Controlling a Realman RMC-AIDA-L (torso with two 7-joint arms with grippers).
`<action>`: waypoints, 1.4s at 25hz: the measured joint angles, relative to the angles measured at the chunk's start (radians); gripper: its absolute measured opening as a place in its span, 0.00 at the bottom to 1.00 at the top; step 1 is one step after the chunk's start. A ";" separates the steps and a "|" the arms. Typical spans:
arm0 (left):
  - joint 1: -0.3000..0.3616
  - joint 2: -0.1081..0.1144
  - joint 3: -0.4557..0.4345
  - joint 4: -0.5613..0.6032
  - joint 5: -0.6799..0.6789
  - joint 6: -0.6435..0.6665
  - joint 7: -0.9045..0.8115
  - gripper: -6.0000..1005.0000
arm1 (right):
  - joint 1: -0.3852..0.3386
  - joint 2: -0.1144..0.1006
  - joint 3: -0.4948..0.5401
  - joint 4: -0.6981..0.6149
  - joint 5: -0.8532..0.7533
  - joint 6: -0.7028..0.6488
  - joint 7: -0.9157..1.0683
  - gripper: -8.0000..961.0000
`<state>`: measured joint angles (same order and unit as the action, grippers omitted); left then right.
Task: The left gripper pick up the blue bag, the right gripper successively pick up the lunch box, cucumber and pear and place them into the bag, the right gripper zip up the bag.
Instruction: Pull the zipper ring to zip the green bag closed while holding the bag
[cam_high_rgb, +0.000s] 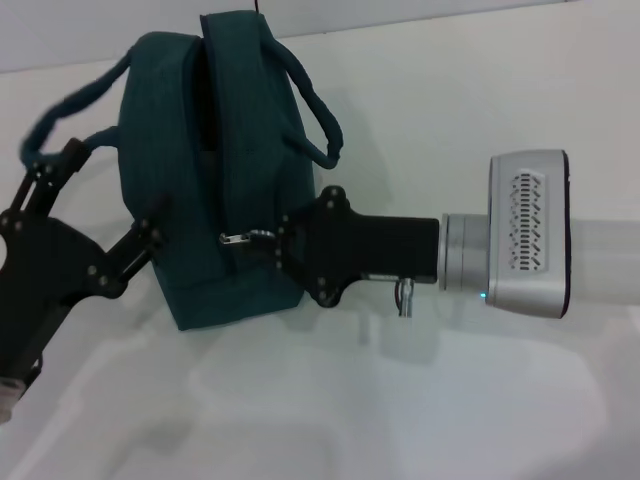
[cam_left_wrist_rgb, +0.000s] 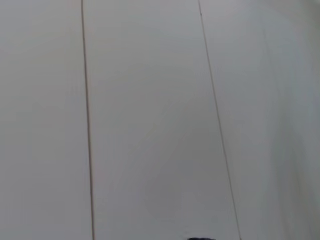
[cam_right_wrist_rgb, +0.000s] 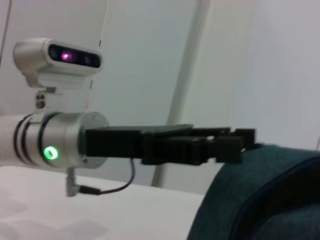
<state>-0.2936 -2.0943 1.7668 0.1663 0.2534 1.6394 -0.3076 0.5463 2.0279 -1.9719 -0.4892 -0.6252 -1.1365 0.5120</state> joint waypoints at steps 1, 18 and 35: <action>0.006 0.000 0.000 0.000 0.000 0.000 0.000 0.89 | 0.001 0.000 0.000 0.000 0.005 0.000 -0.003 0.02; 0.038 -0.001 0.010 -0.066 0.027 -0.014 -0.031 0.89 | 0.005 0.000 0.003 -0.043 0.043 -0.001 -0.045 0.02; -0.003 -0.009 0.027 -0.065 0.107 -0.087 -0.043 0.87 | -0.012 0.000 0.002 -0.065 0.044 -0.008 -0.061 0.02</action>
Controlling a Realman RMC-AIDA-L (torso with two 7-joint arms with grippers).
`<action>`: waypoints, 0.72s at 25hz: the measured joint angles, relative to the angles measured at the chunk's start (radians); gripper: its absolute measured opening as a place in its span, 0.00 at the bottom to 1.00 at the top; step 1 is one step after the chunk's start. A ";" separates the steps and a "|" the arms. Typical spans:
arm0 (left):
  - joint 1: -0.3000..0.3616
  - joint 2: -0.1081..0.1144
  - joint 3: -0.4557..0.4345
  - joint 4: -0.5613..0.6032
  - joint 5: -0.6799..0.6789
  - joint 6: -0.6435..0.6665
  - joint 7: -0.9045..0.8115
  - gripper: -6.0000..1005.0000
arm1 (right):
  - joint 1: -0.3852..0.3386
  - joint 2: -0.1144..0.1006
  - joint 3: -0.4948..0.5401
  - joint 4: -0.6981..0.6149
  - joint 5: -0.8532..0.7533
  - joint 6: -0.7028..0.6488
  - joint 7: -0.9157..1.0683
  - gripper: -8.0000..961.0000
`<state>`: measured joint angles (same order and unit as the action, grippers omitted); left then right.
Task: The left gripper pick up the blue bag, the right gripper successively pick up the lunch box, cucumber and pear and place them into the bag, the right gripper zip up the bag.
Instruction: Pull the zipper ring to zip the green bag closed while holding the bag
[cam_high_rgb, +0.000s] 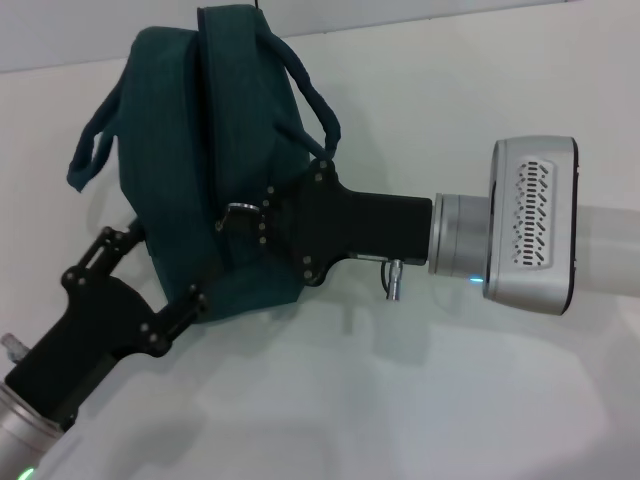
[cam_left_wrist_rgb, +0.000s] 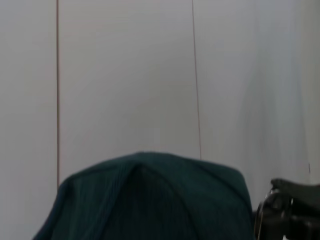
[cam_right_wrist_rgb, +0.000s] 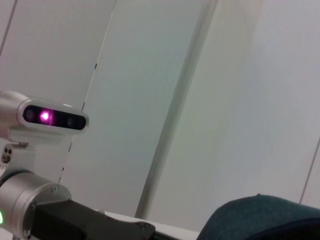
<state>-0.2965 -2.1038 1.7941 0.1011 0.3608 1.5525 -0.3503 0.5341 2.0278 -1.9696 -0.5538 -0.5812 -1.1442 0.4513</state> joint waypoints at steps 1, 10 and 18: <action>0.000 0.000 0.000 0.000 0.000 0.000 0.000 0.86 | -0.001 0.000 0.000 0.000 0.000 -0.002 -0.002 0.02; -0.004 -0.001 0.059 0.006 0.001 -0.065 -0.017 0.62 | -0.023 0.000 0.000 -0.007 0.004 -0.016 -0.053 0.02; -0.007 0.001 0.062 0.007 0.000 -0.087 -0.003 0.55 | -0.026 0.000 0.000 -0.007 0.024 -0.026 -0.054 0.02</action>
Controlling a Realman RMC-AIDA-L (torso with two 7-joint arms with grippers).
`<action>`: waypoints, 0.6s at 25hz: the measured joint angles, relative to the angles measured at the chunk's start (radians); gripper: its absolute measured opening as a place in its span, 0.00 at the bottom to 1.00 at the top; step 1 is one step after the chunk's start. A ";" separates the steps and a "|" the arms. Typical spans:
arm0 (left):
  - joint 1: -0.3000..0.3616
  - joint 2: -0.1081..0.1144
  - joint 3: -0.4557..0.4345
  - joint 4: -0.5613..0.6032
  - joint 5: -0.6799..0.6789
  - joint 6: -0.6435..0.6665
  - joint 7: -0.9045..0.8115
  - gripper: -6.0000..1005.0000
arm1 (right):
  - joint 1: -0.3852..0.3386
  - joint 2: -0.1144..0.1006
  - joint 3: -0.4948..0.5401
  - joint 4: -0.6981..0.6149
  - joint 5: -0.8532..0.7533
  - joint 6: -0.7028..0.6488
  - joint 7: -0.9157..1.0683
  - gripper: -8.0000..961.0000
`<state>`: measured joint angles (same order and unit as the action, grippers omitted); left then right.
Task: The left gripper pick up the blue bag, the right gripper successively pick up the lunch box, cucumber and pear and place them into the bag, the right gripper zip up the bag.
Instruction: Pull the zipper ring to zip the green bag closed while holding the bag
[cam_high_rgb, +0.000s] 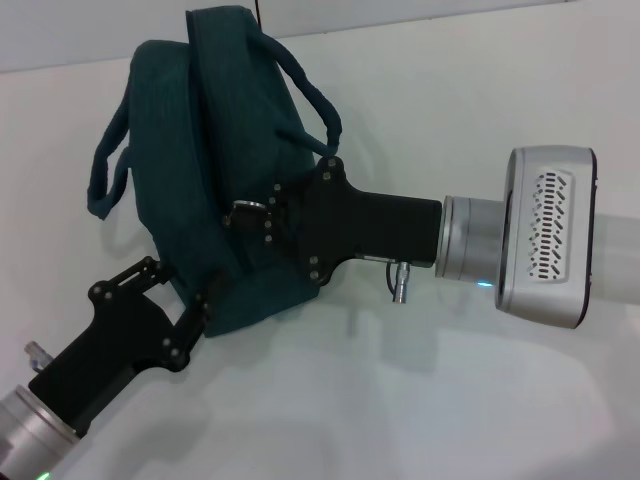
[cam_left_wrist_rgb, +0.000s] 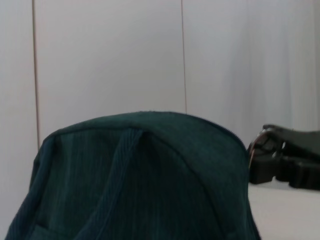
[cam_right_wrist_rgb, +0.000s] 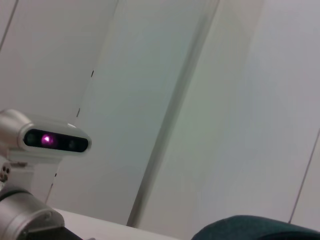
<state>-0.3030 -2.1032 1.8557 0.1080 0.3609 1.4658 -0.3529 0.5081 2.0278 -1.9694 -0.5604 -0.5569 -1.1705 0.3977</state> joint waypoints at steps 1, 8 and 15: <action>-0.002 0.000 0.000 0.001 -0.002 -0.008 0.004 0.52 | 0.000 0.000 0.000 -0.001 0.000 -0.003 0.000 0.02; -0.018 -0.002 0.001 0.005 -0.006 -0.043 0.039 0.32 | -0.017 -0.001 0.009 -0.013 0.001 -0.032 -0.004 0.02; -0.023 0.002 -0.006 0.005 -0.007 -0.047 0.056 0.19 | -0.035 0.000 0.021 -0.003 0.046 -0.056 -0.069 0.02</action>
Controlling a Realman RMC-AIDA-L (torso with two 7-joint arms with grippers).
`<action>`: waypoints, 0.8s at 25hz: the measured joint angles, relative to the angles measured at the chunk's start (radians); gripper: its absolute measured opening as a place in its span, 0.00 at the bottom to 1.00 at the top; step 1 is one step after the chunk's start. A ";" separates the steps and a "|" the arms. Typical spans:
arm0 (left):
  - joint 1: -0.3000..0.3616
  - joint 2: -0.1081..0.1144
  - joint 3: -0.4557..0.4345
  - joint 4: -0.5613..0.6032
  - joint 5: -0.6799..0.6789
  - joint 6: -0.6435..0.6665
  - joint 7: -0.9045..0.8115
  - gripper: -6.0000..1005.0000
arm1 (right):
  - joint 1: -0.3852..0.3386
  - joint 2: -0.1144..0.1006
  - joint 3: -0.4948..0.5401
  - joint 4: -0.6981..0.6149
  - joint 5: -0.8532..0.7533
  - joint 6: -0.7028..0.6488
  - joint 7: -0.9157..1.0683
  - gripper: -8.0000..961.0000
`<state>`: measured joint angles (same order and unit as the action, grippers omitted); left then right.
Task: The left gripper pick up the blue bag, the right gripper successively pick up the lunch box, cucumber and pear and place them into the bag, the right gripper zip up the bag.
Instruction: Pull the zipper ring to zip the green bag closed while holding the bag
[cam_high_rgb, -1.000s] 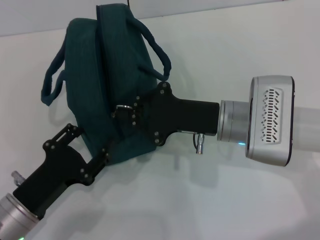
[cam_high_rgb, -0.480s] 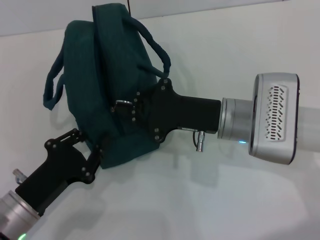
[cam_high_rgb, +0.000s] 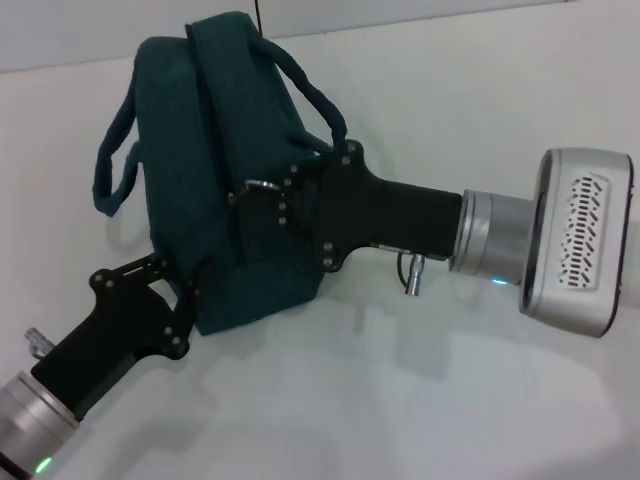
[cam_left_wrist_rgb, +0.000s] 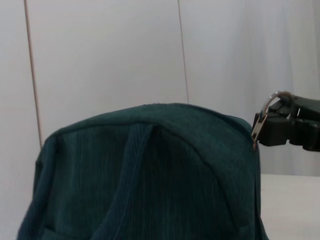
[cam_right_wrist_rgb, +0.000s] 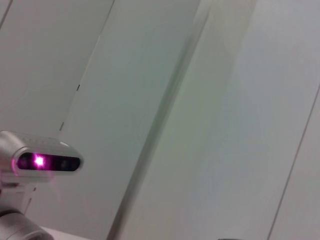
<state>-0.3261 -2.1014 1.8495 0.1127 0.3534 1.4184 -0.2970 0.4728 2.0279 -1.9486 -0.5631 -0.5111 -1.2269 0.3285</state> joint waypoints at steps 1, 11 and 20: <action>0.000 0.001 -0.001 0.000 0.000 0.000 0.009 0.18 | -0.003 0.000 0.000 -0.002 0.003 -0.002 -0.011 0.02; -0.013 0.006 0.003 -0.008 0.005 -0.010 0.008 0.11 | 0.007 0.000 0.025 0.003 0.058 -0.020 -0.105 0.02; -0.005 0.014 -0.003 -0.013 0.000 0.012 -0.025 0.10 | 0.012 -0.001 0.067 -0.001 0.094 -0.025 -0.137 0.02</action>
<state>-0.3314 -2.0877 1.8462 0.0994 0.3530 1.4306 -0.3216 0.4849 2.0266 -1.8821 -0.5641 -0.4168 -1.2521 0.1918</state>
